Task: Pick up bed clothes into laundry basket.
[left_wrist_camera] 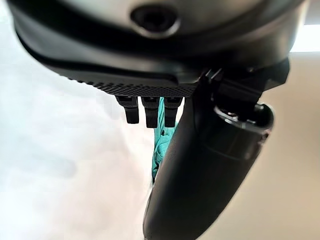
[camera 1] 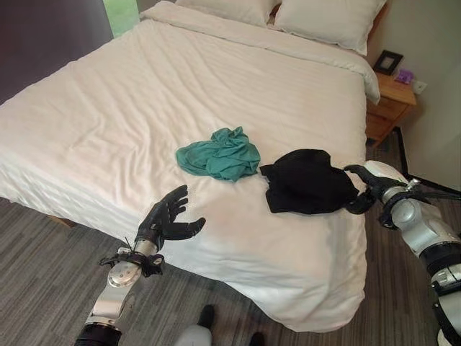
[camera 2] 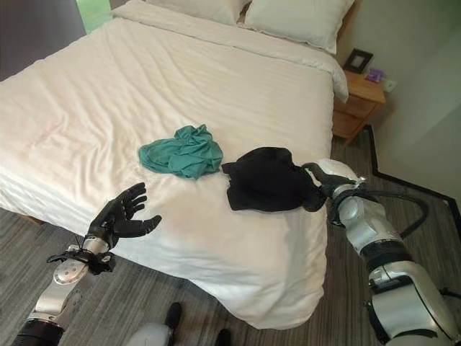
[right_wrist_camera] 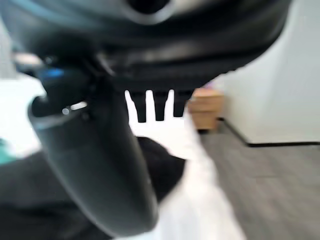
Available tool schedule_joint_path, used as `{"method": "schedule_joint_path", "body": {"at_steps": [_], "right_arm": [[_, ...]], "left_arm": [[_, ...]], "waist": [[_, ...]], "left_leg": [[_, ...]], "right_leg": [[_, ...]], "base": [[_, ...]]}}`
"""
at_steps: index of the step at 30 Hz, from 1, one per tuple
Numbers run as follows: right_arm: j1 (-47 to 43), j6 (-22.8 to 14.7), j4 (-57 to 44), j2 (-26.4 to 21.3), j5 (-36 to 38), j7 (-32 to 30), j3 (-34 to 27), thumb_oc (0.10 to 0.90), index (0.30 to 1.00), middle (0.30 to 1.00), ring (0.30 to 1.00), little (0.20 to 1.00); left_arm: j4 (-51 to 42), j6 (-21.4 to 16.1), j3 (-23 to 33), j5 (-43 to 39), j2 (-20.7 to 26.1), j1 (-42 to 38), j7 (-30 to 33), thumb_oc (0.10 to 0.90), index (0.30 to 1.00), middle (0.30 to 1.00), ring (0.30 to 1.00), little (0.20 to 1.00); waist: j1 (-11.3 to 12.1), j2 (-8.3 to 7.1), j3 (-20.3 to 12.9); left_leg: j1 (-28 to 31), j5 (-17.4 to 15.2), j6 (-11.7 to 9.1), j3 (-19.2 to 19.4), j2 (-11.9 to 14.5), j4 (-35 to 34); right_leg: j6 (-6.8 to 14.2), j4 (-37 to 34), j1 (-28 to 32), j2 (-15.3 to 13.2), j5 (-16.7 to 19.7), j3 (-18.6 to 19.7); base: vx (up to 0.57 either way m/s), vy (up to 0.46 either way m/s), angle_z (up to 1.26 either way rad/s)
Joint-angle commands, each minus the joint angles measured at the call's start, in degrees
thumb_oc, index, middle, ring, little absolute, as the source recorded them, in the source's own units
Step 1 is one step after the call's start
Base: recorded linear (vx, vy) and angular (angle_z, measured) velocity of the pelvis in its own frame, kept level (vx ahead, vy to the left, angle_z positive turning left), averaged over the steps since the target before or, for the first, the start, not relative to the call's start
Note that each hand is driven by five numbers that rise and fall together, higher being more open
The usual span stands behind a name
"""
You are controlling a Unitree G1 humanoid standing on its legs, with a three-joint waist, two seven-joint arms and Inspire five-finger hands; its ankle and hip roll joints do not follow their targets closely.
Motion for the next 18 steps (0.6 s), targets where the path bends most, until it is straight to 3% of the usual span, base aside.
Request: {"method": "schedule_joint_path", "body": {"at_steps": [1, 7, 18], "right_arm": [[-10.34, -1.01, 1.88, -5.2, -1.35, -6.31, 4.41, 0.8, 0.9, 0.9, 0.9, 0.9], [-11.72, -1.19, 3.45, -4.77, -2.51, -7.07, 6.16, 0.8, 0.9, 0.9, 0.9, 0.9], [-23.35, -1.86, 5.97, -3.81, 1.31, -8.29, 12.63, 0.8, 0.9, 0.9, 0.9, 0.9]], "left_arm": [[-7.36, -5.41, -2.88, -1.89, 1.1, -1.27, -1.31, 0.8, 0.9, 0.9, 0.9, 0.9], [-7.3, -5.38, -2.21, -3.38, 1.26, 2.72, -1.62, 0.8, 0.9, 0.9, 0.9, 0.9], [-8.18, -4.45, -5.98, -4.96, 2.84, 5.08, -2.53, 0.8, 0.9, 0.9, 0.9, 0.9]], "waist": [[0.89, -0.73, -7.51], [2.02, -0.88, -7.46], [3.54, -0.99, -6.55]], "left_leg": [[0.94, -0.18, -2.6, -2.34, 1.32, -1.83], [0.39, -0.75, -2.08, -3.11, 0.8, -1.83], [-0.89, -0.71, -1.64, -4.24, 0.36, -1.83]], "right_leg": [[2.79, 0.53, 0.62, 1.56, 1.17, -0.51], [3.14, 0.47, -0.46, 1.57, 1.19, 0.01], [3.68, 0.47, -2.16, 1.52, 1.61, -0.19]], "base": [[0.04, 0.036, -0.05], [0.03, 0.024, -0.01], [0.0, 0.007, 0.01]]}}
